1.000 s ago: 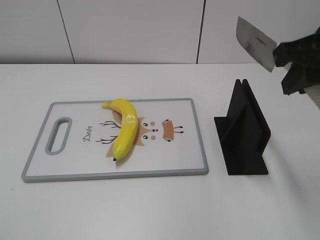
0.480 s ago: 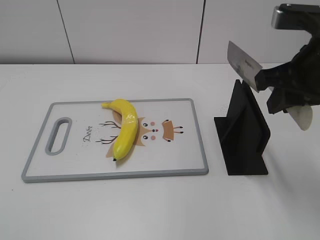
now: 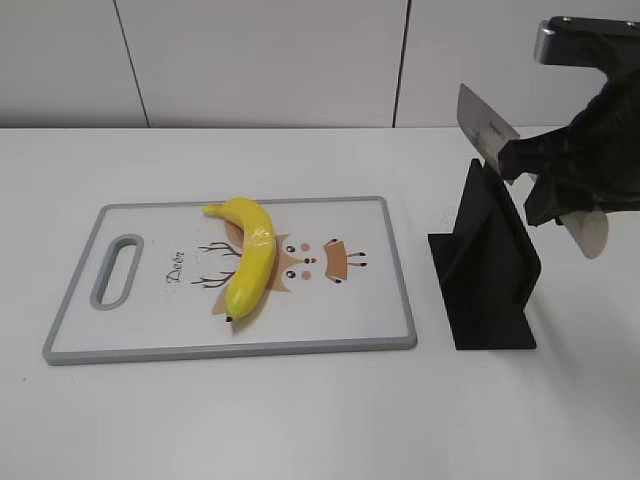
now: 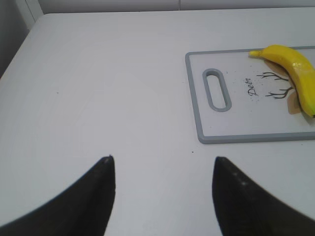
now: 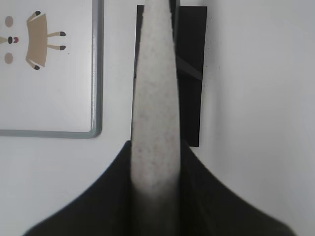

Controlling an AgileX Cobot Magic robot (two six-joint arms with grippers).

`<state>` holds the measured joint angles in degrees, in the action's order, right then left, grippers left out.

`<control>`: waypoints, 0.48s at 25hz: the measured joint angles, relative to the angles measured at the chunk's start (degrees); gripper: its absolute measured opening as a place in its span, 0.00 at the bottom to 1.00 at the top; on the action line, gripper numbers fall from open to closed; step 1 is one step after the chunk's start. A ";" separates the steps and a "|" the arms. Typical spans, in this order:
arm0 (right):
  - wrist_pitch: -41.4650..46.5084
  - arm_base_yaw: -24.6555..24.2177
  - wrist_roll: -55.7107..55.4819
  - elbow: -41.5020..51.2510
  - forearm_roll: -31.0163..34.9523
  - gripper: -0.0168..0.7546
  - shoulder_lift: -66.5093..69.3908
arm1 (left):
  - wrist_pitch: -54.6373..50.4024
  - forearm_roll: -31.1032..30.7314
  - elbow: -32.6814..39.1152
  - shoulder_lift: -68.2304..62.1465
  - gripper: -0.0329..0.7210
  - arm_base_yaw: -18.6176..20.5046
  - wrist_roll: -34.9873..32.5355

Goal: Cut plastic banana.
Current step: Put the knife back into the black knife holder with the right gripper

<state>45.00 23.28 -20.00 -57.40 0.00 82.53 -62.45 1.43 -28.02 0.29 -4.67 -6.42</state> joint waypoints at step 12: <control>0.04 0.00 -2.68 3.57 0.31 0.24 0.51 | 0.05 -0.04 0.00 0.00 0.82 0.00 0.00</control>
<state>45.05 23.28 -22.68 -53.83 0.31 83.04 -62.40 1.39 -28.02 0.29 -4.67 -6.42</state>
